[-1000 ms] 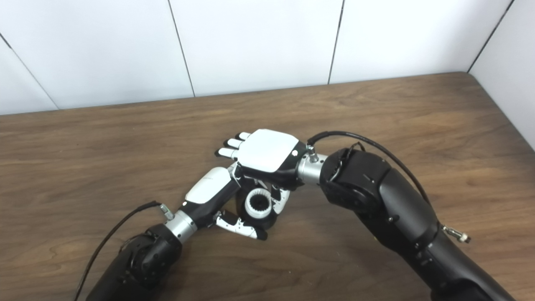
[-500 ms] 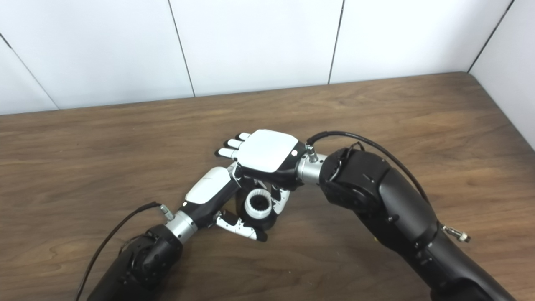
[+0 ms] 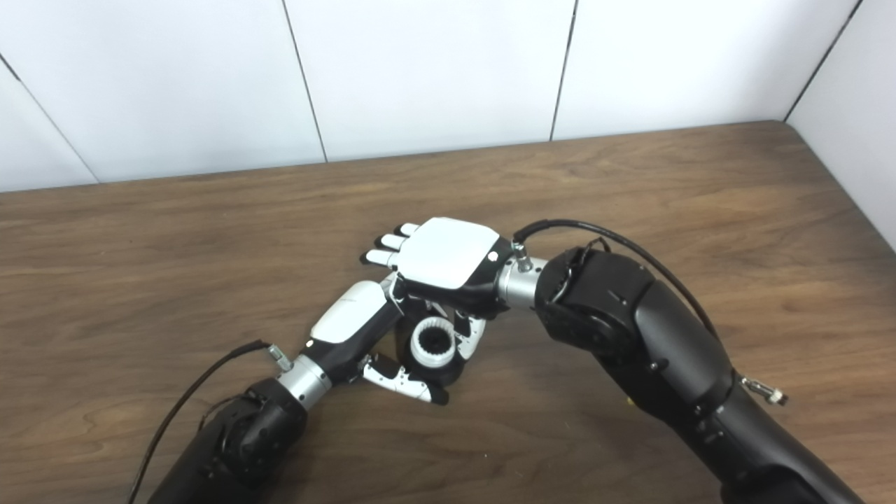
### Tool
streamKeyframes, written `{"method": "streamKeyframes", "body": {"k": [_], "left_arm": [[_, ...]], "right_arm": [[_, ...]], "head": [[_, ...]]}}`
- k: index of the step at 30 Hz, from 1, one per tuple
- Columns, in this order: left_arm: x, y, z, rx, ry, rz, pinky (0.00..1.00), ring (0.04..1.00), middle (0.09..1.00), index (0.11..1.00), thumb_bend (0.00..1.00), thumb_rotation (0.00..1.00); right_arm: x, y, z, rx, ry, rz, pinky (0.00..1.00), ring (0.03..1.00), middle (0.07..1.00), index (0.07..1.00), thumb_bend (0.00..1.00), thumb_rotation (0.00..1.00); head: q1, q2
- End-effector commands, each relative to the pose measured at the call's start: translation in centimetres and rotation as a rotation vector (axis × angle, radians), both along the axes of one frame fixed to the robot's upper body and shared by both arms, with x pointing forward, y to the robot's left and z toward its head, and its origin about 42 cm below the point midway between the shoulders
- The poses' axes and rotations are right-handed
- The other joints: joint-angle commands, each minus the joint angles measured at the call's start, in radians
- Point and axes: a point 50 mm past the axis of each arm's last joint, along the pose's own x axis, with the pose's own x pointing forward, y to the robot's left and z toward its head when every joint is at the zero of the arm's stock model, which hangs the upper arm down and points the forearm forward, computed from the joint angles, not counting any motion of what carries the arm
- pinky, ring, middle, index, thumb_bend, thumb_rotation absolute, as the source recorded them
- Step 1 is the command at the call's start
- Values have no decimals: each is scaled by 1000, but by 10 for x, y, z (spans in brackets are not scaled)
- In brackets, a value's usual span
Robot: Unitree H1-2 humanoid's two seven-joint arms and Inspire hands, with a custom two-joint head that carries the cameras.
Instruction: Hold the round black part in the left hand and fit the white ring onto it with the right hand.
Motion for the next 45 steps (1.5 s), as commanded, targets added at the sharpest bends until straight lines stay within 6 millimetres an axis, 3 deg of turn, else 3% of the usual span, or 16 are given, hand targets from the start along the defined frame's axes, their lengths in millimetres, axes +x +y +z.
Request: {"method": "streamKeyframes", "body": {"k": [1, 34, 35, 37, 45], "left_arm": [[1, -12, 10, -12, -44, -44, 1000, 930, 893, 476, 515, 44], [1, -10, 8, -17, -41, -45, 1000, 926, 885, 476, 515, 45], [1, -10, 8, -17, -40, -44, 1000, 926, 885, 476, 515, 45], [1, -10, 8, -14, -39, -44, 1000, 928, 887, 476, 515, 45], [1, -10, 8, -7, -41, -45, 1000, 924, 882, 476, 515, 46]], "right_arm": [[2, 1, 7, -11, -17, 4, 1000, 1000, 987, 483, 512, 138], [0, -7, 14, 28, -23, -23, 1000, 1000, 993, 497, 516, 169], [0, -6, 15, 28, -18, -25, 1000, 1000, 997, 573, 654, 277], [-1, -6, 15, 26, -7, -31, 1000, 1000, 1000, 636, 766, 370], [-2, -6, 17, 36, 21, -43, 1000, 1000, 1000, 684, 870, 448]], "head": [[-1, 0], [-3, -10], [-3, -11], [-3, -11], [-1, -12]]}}
